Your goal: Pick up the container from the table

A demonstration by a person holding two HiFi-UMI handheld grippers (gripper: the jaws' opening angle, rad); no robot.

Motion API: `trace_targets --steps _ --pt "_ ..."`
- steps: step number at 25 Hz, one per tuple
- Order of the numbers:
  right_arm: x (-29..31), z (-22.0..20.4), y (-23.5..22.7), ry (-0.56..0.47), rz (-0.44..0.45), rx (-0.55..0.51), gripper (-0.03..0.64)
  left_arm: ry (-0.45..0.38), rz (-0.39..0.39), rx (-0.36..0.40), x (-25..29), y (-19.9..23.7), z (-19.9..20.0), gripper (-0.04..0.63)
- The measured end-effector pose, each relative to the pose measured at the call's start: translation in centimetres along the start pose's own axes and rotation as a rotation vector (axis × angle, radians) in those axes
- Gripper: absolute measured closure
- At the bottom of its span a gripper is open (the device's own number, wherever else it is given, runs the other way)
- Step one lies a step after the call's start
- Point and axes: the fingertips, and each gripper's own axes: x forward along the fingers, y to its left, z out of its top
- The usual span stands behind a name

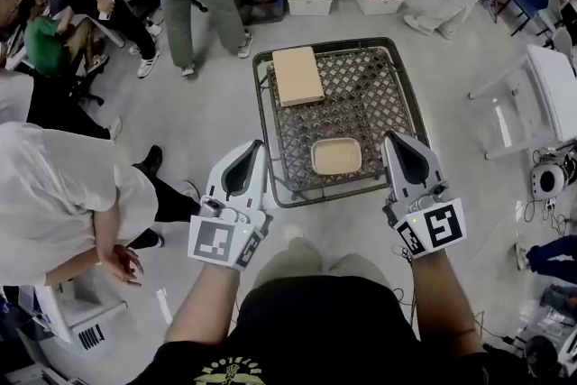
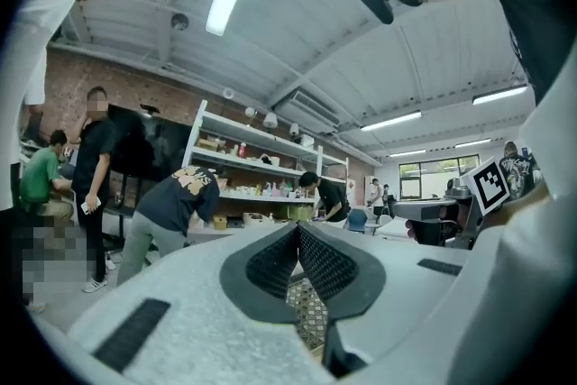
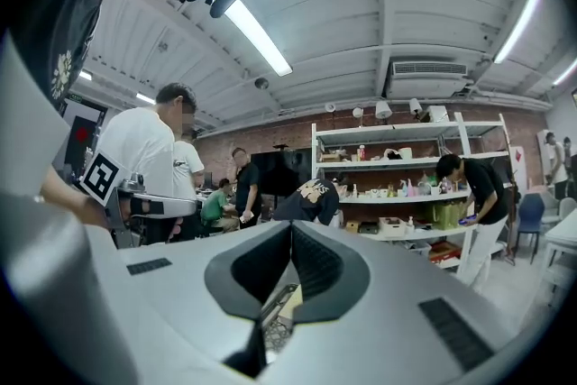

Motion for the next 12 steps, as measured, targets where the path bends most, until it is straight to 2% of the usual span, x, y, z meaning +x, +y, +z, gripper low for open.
trace_targets --steps 6,12 --pt "0.5 -0.1 -1.0 0.023 -0.055 -0.004 0.606 0.028 -0.053 -0.028 2.2 0.8 -1.3 0.586" --pt "0.6 -1.0 -2.4 0.046 -0.062 0.008 0.606 0.063 -0.065 -0.056 3.9 0.3 -3.0 0.586"
